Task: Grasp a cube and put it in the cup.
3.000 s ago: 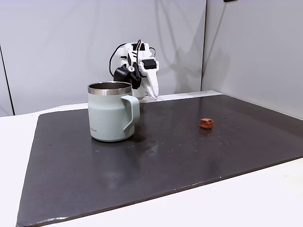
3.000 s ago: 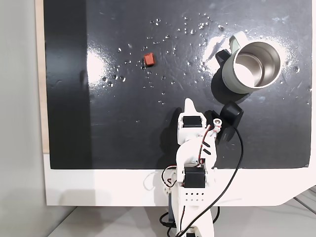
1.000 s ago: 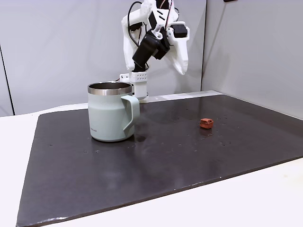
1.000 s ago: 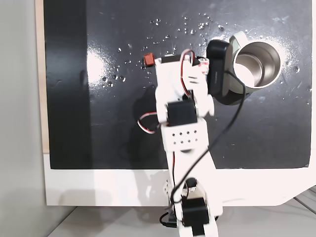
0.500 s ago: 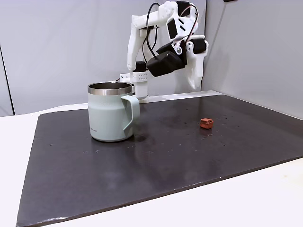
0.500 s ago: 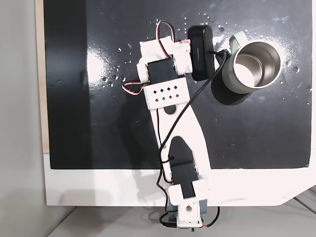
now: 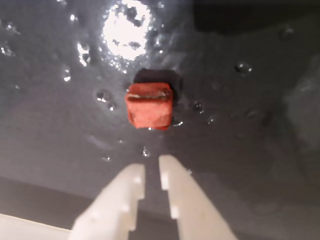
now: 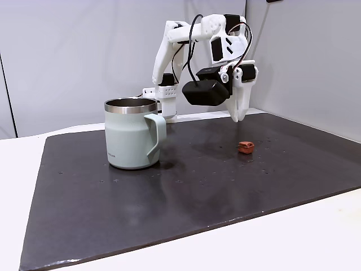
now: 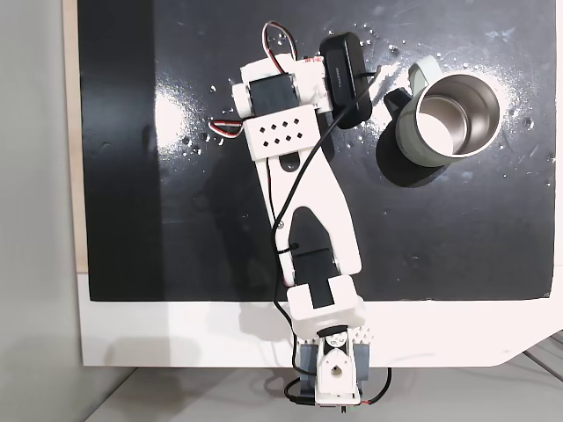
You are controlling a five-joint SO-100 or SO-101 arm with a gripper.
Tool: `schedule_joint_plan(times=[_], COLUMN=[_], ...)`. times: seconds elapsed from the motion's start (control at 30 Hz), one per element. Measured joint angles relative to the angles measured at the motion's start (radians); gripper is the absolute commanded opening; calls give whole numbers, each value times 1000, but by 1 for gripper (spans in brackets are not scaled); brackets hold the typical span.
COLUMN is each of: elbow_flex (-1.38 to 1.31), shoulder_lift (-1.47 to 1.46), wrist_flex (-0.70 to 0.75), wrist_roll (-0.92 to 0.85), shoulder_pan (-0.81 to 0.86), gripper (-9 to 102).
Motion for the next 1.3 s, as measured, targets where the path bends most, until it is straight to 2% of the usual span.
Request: schedule_joint_plan(times=[0.4,0.83,1.3], elbow_flex=[-5,-6,-161], shoulder_lift=[-18,-106,-299], wrist_flex=[5,29,61], wrist_roll=[0,0,0], shoulder_pan=[-25,-31,-26], gripper=[29,31,30])
